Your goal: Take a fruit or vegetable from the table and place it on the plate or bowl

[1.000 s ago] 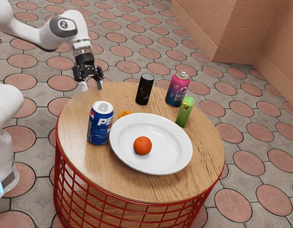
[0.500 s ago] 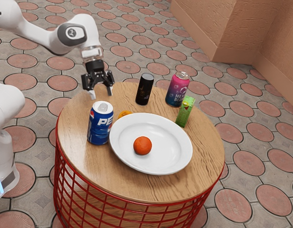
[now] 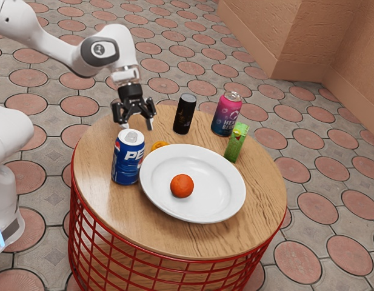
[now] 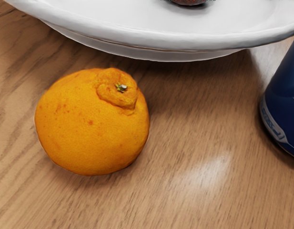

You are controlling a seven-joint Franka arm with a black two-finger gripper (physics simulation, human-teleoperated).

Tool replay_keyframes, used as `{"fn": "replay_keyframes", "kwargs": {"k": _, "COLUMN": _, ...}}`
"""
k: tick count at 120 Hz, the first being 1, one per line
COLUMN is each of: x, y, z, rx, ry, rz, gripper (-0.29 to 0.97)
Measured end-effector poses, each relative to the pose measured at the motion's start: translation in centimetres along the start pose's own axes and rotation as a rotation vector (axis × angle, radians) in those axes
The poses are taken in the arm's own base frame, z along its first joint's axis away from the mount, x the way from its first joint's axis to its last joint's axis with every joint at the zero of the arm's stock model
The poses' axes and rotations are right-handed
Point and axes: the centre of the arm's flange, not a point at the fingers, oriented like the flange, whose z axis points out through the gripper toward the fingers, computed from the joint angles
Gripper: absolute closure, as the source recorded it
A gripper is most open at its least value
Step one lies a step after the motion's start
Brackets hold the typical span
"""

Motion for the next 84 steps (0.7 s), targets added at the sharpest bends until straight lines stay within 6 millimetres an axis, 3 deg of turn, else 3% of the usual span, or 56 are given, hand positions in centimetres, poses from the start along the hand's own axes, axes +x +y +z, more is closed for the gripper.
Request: {"fn": "replay_keyframes", "kwargs": {"k": 84, "x": 1.9, "y": -1.9, "z": 3.3, "rx": 0.025, "ry": 0.003, "rz": 0.029, "gripper": 0.00}}
